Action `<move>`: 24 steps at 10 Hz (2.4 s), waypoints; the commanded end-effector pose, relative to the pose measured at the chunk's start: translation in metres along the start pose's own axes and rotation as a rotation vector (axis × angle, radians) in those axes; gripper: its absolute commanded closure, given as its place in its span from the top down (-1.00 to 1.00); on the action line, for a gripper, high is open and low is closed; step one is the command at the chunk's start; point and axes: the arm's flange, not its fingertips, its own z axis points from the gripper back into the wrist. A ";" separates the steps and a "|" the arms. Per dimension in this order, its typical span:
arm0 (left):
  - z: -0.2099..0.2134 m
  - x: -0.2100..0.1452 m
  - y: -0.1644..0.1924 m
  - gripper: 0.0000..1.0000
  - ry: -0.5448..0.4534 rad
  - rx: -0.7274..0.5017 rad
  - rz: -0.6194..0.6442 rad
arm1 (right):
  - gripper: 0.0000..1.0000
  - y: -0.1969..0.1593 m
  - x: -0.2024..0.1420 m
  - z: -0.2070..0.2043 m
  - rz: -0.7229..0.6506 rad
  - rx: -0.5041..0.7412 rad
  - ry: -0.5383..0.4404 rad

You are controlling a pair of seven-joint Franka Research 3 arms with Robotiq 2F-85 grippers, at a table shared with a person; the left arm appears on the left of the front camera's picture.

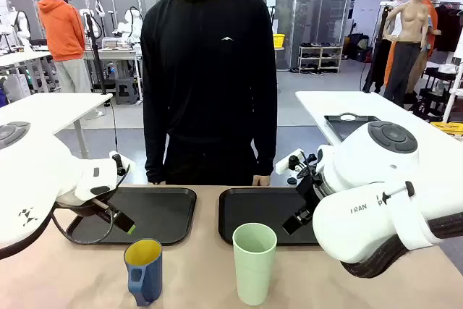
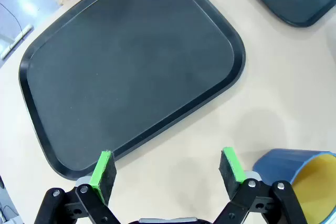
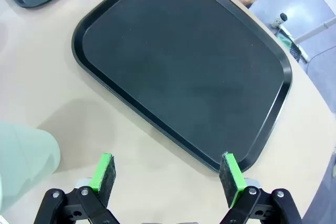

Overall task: Sort and store the cups by type.
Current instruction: Pick up the Reusable plastic cup.

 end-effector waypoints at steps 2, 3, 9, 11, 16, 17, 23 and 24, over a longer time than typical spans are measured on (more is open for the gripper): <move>0.000 0.000 0.000 1.00 0.000 0.000 0.000 | 1.00 0.000 0.000 0.000 0.000 0.000 0.000; 0.000 0.000 0.000 1.00 0.000 0.000 0.000 | 1.00 0.000 0.000 0.000 0.000 0.000 0.000; 0.000 0.000 0.000 1.00 0.000 0.000 0.000 | 1.00 0.000 0.000 0.000 0.000 0.000 0.000; 0.000 0.000 0.000 1.00 0.000 0.000 0.000 | 1.00 0.000 0.000 0.000 0.000 0.000 0.000; 0.000 0.000 0.000 1.00 0.000 0.000 0.000 | 1.00 0.000 0.000 0.000 0.000 0.000 0.000; 0.000 0.000 0.000 1.00 0.000 0.000 0.000 | 1.00 0.000 0.000 0.000 0.000 0.000 0.000; 0.020 0.009 -0.002 1.00 0.012 0.085 -0.092 | 1.00 0.004 0.009 0.024 -0.037 -0.063 -0.004; 0.033 0.015 -0.004 1.00 -0.007 0.097 -0.125 | 1.00 0.007 0.017 0.040 -0.013 -0.096 -0.019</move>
